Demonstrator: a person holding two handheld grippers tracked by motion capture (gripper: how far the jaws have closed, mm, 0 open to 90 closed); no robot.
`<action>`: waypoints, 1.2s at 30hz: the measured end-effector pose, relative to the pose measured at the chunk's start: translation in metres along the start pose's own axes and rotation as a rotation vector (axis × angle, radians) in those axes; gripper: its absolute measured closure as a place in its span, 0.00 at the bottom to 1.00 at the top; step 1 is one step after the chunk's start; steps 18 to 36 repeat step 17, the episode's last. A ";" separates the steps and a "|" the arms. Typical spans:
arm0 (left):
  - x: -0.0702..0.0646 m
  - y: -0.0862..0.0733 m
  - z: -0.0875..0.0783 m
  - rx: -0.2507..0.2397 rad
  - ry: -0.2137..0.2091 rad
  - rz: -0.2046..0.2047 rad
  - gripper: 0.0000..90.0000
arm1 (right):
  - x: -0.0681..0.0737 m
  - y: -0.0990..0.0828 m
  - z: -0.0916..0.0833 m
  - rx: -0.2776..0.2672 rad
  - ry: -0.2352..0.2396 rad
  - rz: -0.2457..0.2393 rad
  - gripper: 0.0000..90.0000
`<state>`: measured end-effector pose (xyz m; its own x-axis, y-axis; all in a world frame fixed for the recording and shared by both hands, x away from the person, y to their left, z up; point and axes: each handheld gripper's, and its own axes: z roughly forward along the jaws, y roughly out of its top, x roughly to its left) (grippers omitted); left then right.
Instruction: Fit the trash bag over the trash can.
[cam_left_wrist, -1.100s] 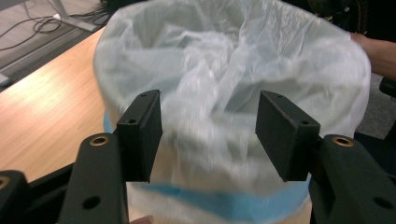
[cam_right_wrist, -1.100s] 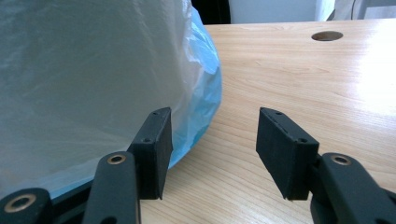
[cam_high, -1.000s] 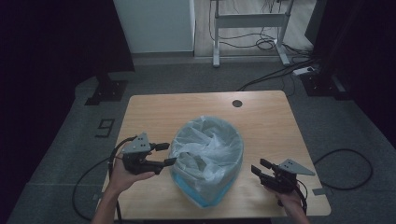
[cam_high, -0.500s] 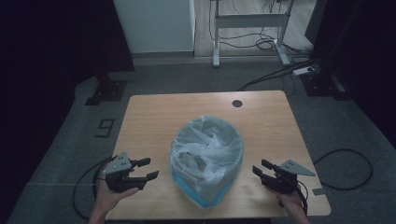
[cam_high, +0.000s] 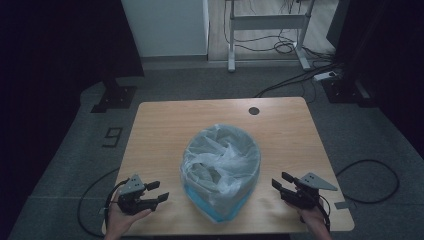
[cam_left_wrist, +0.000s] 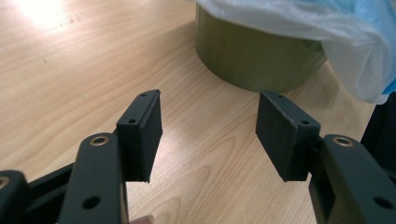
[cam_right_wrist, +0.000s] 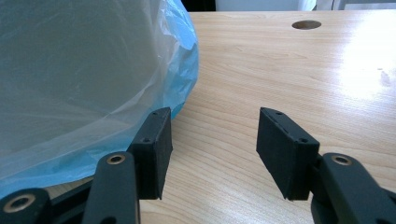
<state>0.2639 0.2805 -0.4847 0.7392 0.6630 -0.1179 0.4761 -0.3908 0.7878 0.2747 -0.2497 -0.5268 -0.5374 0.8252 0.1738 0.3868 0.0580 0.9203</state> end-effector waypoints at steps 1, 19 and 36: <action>0.001 -0.002 0.001 0.002 0.004 -0.005 0.45 | 0.000 0.000 0.000 0.001 -0.003 -0.003 0.50; 0.008 -0.010 -0.001 -0.013 0.007 -0.027 0.45 | 0.002 -0.003 0.002 0.020 -0.013 -0.035 0.48; 0.008 -0.010 -0.001 -0.013 0.007 -0.027 0.45 | 0.002 -0.003 0.002 0.020 -0.013 -0.035 0.48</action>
